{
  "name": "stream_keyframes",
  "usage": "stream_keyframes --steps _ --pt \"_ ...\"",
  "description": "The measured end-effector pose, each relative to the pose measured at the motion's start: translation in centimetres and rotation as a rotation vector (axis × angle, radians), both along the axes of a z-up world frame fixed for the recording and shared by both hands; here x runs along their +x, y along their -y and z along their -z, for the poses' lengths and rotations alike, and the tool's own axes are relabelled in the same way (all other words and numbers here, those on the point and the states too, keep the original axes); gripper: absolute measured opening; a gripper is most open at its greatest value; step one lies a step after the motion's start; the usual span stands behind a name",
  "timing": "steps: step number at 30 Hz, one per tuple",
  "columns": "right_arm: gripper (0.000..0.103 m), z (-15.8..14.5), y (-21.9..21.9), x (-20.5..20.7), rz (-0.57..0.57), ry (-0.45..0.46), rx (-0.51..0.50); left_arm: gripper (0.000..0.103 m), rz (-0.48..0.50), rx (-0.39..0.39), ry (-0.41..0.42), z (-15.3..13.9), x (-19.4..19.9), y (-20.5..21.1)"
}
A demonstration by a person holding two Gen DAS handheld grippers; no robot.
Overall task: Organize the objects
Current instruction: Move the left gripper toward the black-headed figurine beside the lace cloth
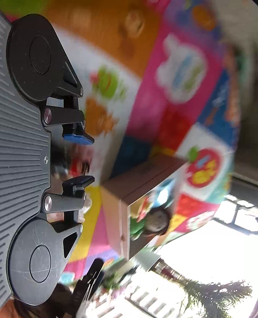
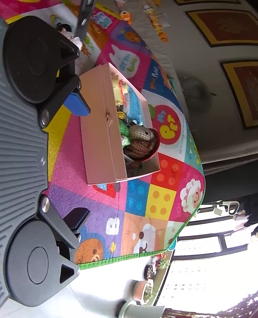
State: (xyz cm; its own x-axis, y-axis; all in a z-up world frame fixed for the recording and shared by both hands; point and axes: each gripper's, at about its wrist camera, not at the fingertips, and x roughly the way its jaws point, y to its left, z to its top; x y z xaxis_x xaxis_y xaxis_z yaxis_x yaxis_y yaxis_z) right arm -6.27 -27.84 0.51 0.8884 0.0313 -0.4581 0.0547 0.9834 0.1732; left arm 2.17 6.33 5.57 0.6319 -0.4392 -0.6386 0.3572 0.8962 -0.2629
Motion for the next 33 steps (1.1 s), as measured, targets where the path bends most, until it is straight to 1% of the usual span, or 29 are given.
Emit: stream_keyframes --steps 2,3,4,5,8,10,11,12,14,15,17,18,19,22,24,26,28,31,33 --pt "0.101 0.0 -0.3 0.0 -0.024 -0.041 0.024 0.038 -0.054 0.036 0.064 -0.9 -1.9 -1.3" --pt "0.101 0.2 -0.4 0.0 -0.047 -0.071 0.052 0.038 -0.072 0.042 0.075 -1.0 -2.5 -2.0" --pt "0.101 0.3 -0.6 0.0 -0.071 -0.097 0.073 0.038 -0.085 0.038 0.074 -1.1 -3.0 -2.5" --pt "0.101 0.4 -1.0 0.0 -0.085 -0.109 0.069 0.038 -0.096 0.029 0.064 -1.0 -3.4 -3.0" --pt "0.103 0.4 -2.4 -0.1 -0.097 -0.111 -0.012 0.038 -0.116 -0.001 0.039 -0.3 -4.4 -3.9" --pt "0.103 0.6 -2.7 0.2 -0.108 -0.129 -0.025 0.038 -0.109 -0.003 0.009 0.6 -5.1 -3.7" --pt "0.103 0.6 -2.7 0.3 -0.109 -0.134 -0.022 0.038 -0.1 0.01 -0.008 1.1 -5.3 -3.3" --pt "0.103 0.7 -2.7 0.3 -0.11 -0.139 -0.017 0.038 -0.089 0.031 -0.015 1.6 -5.5 -2.8" --pt "0.103 0.9 -2.5 0.6 -0.108 -0.157 -0.004 0.039 -0.056 0.108 -0.02 2.6 -5.9 -1.3" --pt "0.103 1.0 -2.6 0.8 -0.107 -0.165 -0.001 0.042 -0.049 0.152 -0.011 2.9 -6.1 -0.6" --pt "0.103 1.1 -2.3 0.8 -0.101 -0.178 0.005 0.044 -0.032 0.239 0.031 3.1 -6.8 0.9" --pt "0.103 1.2 -2.3 0.9 -0.099 -0.184 0.007 0.045 -0.024 0.264 0.04 3.2 -7.0 1.4" --pt "0.103 1.2 -2.3 1.0 -0.099 -0.192 0.006 0.045 -0.013 0.273 0.044 3.2 -7.1 1.8" --pt "0.103 1.3 -2.5 1.2 -0.104 -0.213 -0.002 0.045 0.014 0.277 0.059 3.3 -7.3 2.6" --pt "0.103 1.1 -2.8 1.0 -0.125 -0.198 -0.009 0.046 0.018 0.266 0.059 3.3 -7.3 2.8" --pt "0.103 0.2 -3.6 0.8 -0.197 -0.176 0.026 0.047 0.021 0.266 0.063 3.4 -7.2 3.0" --pt "0.103 -0.8 -5.3 1.0 -0.299 -0.161 0.052 0.047 0.024 0.268 0.065 3.4 -7.3 3.1" --pt "0.103 -1.6 -8.4 2.5 -0.377 -0.164 0.035 0.047 0.039 0.263 0.061 3.3 -7.4 3.1" --pt "0.103 -1.6 -9.9 3.9 -0.409 -0.191 0.044 0.052 0.065 0.263 0.058 3.3 -7.7 3.4"
